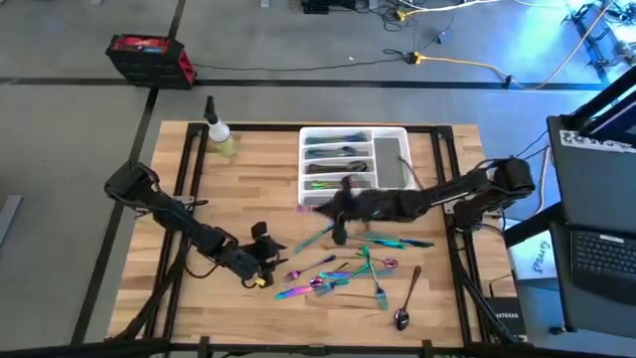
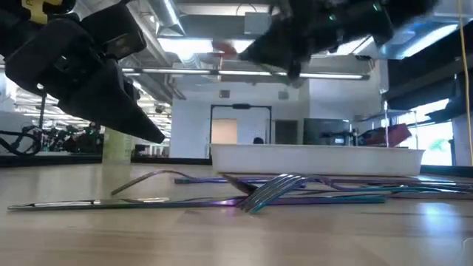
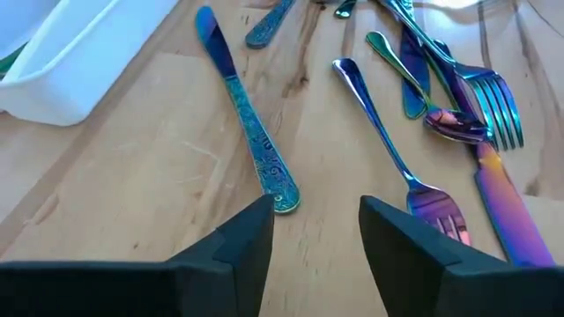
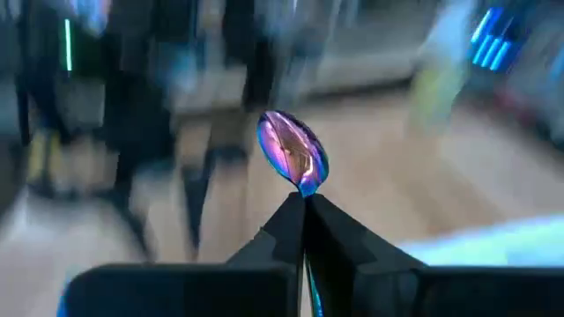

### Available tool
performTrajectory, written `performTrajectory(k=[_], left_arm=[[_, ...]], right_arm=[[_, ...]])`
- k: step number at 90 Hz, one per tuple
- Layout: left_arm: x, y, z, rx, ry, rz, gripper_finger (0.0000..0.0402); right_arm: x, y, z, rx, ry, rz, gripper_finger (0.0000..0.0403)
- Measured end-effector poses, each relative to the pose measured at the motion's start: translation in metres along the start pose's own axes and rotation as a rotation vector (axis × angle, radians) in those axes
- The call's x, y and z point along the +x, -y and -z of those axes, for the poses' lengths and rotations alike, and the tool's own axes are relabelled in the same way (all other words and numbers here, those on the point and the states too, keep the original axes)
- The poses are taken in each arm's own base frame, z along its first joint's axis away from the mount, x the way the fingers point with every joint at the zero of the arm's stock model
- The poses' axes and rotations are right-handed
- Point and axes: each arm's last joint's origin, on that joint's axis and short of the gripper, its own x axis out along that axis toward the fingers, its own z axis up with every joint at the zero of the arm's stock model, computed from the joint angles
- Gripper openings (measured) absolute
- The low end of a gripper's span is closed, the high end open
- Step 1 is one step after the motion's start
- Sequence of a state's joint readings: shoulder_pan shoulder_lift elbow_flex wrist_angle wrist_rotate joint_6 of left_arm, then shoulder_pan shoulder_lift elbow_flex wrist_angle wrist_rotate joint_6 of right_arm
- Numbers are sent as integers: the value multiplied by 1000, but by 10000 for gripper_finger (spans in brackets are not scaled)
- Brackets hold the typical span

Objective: Sort silverware
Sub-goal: Put the blue teaspoon on the white silverware tray

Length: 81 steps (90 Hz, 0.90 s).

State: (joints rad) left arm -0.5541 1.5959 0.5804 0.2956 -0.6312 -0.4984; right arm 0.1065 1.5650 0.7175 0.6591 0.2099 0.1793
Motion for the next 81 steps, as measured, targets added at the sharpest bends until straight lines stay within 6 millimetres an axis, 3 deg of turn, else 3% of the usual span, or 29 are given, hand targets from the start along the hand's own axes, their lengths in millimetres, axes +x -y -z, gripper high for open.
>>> performTrajectory(k=[9, 19, 30, 52, 69, 81], left_arm=[[1, -1, -1, 0, 4, -8, 154], [2, -3, -2, 22, 6, -17, 154], [4, -5, -4, 30, 16, -23, 154], [7, -8, -8, 40, 34, -30, 154], [7, -8, -10, 28, 52, -27, 154], [8, -8, -24, -27, 170, -38, 154]], right_arm=[[-21, 22, 20, 105, 267, 69, 0], [-34, 37, 29, 187, 501, 98, 0], [-16, 44, 47, 233, 401, 156, 0], [16, 52, 50, 320, 383, 209, 0], [21, 64, 55, 392, 336, 247, 0], [20, 65, 51, 454, 377, 187, 0]])
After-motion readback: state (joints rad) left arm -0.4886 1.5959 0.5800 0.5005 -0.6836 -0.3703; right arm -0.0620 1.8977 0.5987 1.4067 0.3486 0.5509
